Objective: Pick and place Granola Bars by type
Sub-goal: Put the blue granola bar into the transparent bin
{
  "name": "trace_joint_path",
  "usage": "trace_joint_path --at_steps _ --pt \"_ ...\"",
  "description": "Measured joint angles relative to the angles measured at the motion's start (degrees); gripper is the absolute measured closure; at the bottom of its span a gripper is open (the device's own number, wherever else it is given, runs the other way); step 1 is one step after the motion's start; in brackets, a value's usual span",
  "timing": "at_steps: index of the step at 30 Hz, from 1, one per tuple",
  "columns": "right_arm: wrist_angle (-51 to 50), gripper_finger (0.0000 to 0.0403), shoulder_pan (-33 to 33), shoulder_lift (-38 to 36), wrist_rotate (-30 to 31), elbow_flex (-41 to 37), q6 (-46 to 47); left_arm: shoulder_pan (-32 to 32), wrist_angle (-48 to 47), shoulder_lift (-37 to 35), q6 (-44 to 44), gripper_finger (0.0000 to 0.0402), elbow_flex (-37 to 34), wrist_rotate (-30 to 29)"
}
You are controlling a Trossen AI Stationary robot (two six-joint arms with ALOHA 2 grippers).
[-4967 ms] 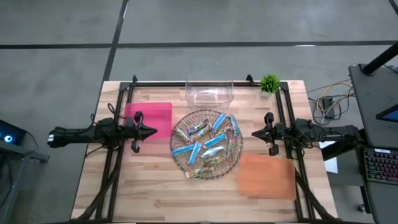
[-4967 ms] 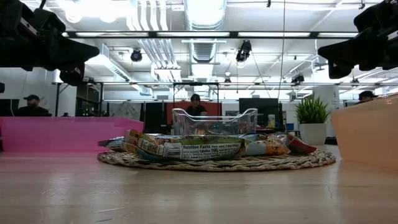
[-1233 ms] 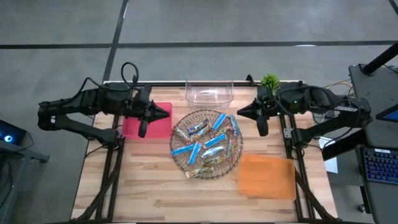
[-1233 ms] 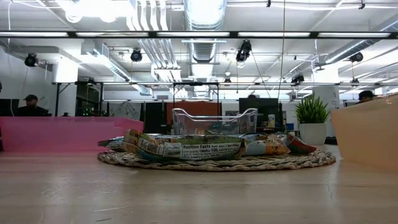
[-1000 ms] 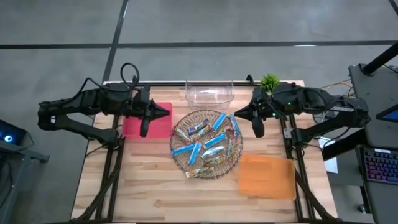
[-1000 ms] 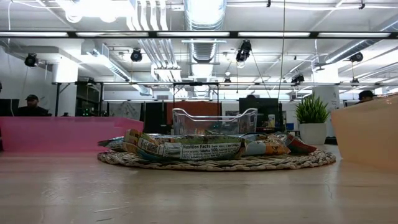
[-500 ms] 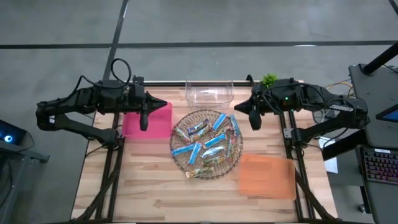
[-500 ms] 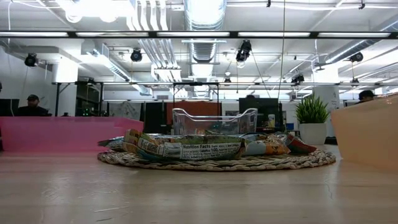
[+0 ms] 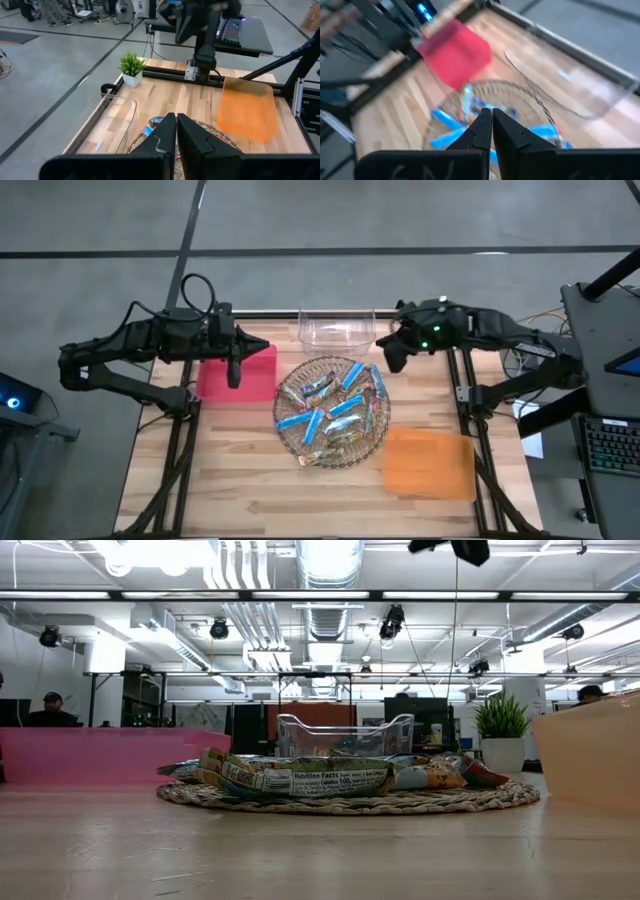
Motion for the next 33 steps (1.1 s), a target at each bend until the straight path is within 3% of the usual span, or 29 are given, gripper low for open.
trace_joint_path --at_steps 10,23,33 --pt "-13.66 0.0394 -0.02 8.76 -0.02 0.00 5.94 0.02 -0.11 0.02 -0.09 0.0401 -0.04 -0.11" --pt "-14.29 0.0394 -0.07 19.19 -0.01 -0.02 6.26 0.02 -0.24 0.02 -0.60 0.0401 -0.07 -0.04" --pt "-15.65 0.0394 -0.74 22.27 4.35 -0.78 16.17 0.02 -0.48 0.02 -3.31 0.0401 -0.07 0.05"
